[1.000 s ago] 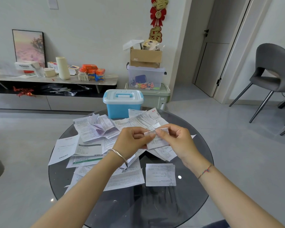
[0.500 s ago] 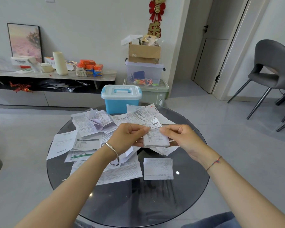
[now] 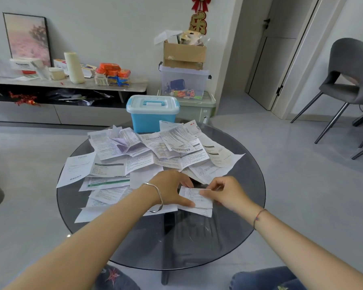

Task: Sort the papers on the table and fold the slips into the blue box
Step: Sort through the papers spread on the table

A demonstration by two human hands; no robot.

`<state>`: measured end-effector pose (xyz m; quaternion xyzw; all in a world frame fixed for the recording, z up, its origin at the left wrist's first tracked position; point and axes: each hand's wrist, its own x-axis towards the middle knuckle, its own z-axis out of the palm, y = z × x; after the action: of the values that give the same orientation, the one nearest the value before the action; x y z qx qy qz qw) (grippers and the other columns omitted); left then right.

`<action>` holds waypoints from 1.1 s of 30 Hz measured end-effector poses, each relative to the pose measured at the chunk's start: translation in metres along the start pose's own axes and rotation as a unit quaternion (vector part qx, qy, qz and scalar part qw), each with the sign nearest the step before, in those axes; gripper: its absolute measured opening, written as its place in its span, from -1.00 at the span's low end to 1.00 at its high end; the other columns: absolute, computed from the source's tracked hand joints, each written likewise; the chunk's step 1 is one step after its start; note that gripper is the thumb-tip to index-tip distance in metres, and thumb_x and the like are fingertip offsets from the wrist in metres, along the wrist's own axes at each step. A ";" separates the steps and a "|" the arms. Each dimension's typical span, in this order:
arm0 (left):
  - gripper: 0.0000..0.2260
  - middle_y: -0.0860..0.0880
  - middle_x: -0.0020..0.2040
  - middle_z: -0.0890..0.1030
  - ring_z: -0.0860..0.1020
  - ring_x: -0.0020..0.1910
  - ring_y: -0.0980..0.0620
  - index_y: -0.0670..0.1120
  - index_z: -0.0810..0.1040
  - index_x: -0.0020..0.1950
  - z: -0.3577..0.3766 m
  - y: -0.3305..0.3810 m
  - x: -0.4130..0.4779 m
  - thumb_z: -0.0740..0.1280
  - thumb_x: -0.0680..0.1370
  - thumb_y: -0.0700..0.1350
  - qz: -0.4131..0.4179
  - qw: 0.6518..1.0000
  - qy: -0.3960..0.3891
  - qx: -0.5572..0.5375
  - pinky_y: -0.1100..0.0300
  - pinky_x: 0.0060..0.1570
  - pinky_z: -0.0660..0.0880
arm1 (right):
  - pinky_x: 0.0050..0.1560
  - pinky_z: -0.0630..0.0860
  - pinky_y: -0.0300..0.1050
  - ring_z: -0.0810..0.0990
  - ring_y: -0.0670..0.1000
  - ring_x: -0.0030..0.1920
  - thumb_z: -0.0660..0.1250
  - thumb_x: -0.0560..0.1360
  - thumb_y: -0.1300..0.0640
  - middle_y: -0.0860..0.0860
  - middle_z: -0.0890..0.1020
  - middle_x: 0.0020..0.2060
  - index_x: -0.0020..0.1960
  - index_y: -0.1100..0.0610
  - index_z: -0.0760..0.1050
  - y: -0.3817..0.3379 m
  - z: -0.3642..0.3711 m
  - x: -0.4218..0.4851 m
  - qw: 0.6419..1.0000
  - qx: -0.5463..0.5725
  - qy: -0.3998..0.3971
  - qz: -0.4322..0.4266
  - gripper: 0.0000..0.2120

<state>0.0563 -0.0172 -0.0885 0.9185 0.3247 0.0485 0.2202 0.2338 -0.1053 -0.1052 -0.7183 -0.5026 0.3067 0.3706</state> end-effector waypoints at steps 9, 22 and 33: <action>-0.51 0.09 0.14 0.54 0.47 0.13 0.08 0.04 0.50 0.19 0.008 -0.001 0.003 0.49 0.35 0.18 0.002 0.999 -0.018 0.028 0.14 0.17 0.41 | -0.33 0.31 -0.25 0.40 -0.16 -0.31 0.56 0.30 0.01 -0.12 0.49 -0.26 -0.25 0.03 0.42 0.000 0.002 -0.004 0.988 -0.147 -0.019 -0.033 -0.69; -0.78 0.08 -0.14 0.57 0.50 -0.18 0.12 0.04 0.51 -0.09 0.006 0.005 0.004 0.52 0.40 -0.02 0.023 0.982 0.018 -0.185 0.30 -0.17 0.40 | -0.31 0.34 -0.30 0.45 -0.06 -0.27 0.52 0.37 0.13 0.05 0.54 -0.31 -0.18 0.25 0.60 -0.008 -0.015 -0.004 0.998 0.028 -0.061 0.005 -0.81; -0.83 -0.08 -0.30 0.66 0.66 -0.32 0.09 -0.25 0.48 -0.04 -0.012 0.023 0.006 0.41 0.50 -0.19 -0.098 0.802 0.167 -0.565 0.26 -0.40 0.57 | -0.16 0.54 -0.26 0.63 -0.14 -0.22 0.48 0.40 0.24 -0.06 0.66 -0.13 -0.05 0.10 0.39 -0.035 -0.027 0.000 0.971 0.208 0.100 -0.061 -0.72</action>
<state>0.0711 -0.0249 -0.0678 0.5726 0.3601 0.3539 0.6459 0.2380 -0.1032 -0.0612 -0.6204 -0.4308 0.3077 0.5787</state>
